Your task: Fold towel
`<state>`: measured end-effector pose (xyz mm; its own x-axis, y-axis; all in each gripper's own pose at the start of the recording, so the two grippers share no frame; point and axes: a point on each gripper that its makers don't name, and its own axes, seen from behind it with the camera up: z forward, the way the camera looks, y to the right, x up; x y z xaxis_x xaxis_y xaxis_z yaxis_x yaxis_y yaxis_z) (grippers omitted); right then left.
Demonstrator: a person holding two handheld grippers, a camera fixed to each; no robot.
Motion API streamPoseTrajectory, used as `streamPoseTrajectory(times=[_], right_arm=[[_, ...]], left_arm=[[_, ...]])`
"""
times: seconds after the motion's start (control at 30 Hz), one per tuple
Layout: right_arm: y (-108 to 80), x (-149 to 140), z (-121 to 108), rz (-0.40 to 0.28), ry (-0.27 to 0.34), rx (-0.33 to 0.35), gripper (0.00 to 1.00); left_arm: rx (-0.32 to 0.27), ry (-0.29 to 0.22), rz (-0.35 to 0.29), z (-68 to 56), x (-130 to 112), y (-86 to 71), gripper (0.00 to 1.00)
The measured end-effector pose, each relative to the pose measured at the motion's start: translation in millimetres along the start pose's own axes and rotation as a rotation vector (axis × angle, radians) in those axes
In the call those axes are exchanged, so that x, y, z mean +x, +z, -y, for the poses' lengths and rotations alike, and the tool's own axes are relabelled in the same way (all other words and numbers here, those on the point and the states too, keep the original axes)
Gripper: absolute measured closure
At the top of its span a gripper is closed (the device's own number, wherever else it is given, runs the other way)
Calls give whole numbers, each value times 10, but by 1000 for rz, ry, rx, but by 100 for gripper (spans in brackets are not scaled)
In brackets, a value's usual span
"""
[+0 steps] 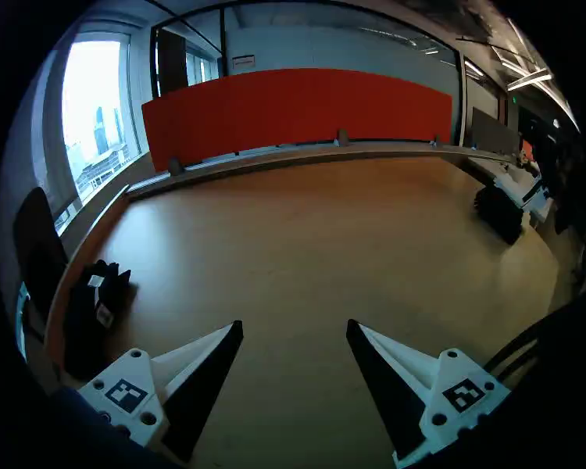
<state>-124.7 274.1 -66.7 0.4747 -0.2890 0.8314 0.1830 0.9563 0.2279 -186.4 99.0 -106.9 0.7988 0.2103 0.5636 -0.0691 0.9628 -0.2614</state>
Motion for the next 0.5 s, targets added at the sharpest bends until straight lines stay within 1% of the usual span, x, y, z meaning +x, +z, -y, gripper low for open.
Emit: streamPoseTrajectory(times=[0.27, 0.4, 0.5], right_arm=[[-33, 156, 92, -86, 184, 3, 6], [-71, 205, 110, -123, 258, -6, 6], [-97, 217, 121, -137, 306, -18, 6]], left_arm=[[1, -7, -5, 17, 24, -16, 1], [2, -7, -8, 23, 41, -23, 1], [3, -6, -10, 24, 49, -26, 1]])
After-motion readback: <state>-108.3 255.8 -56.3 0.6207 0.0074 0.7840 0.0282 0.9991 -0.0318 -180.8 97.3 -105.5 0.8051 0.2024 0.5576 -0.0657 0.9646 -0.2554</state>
